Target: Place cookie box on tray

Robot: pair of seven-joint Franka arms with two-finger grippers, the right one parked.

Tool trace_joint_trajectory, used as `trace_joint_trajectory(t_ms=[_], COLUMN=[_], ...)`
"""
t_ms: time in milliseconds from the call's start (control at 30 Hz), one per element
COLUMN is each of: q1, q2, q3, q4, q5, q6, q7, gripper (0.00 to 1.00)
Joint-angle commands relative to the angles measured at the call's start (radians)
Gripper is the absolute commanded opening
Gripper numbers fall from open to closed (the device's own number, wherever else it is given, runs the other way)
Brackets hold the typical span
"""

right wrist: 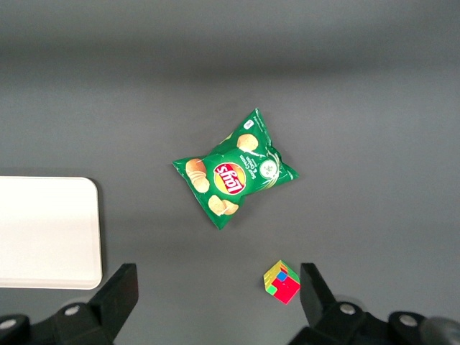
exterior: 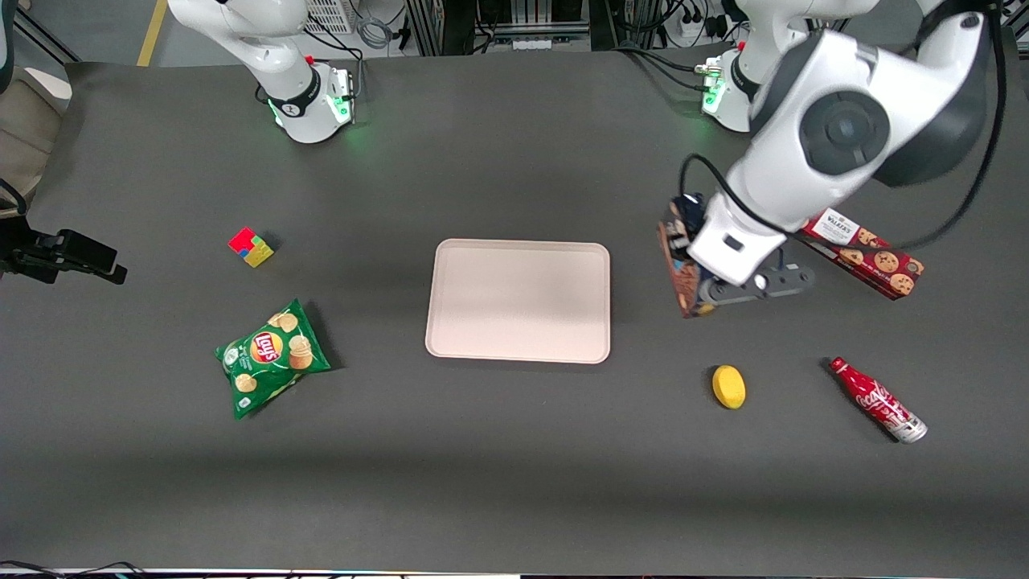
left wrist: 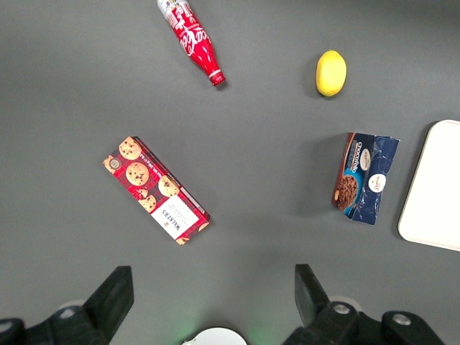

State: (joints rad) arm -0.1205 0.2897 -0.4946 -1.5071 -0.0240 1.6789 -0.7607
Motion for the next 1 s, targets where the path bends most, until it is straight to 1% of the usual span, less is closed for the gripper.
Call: trace_joint_trajectory(t_ms=[0, 67, 133, 300, 400, 500, 700, 767, 833, 867, 900, 933, 967], q1=[-0.007, -0.022, -0.03, -0.042, -0.042, -0.042, -0.042, -0.042, -0.042, -0.042, -0.042, -0.042, -0.042], q2=[0.167, 0.221, 0.253, 0.327, 0.367, 0.391, 0.393, 0.399, 0.408, 0.413, 0.416, 0.417, 0.417], q3=[-0.005, -0.007, -0.009, -0.03, -0.041, -0.042, -0.041, -0.042, -0.041, -0.041, -0.041, -0.041, -0.042], q4=[0.057, 0.051, 0.042, 0.013, 0.008, -0.004, -0.041, -0.05, -0.053, -0.053, -0.053, -0.053, -0.053], q5=[-0.033, -0.019, 0.008, 0.113, 0.15, 0.177, 0.193, 0.222, 0.234, 0.236, 0.236, 0.237, 0.236], q6=[0.071, 0.148, 0.188, 0.237, 0.268, 0.295, 0.306, 0.317, 0.328, 0.331, 0.332, 0.337, 0.341], q7=[0.021, 0.021, 0.024, 0.04, 0.044, 0.053, 0.084, 0.09, 0.09, 0.089, 0.09, 0.089, 0.09], gripper=[0.05, 0.07, 0.07, 0.07, 0.07, 0.07, 0.07, 0.13, 0.15, 0.18, 0.3, 0.52, 0.78])
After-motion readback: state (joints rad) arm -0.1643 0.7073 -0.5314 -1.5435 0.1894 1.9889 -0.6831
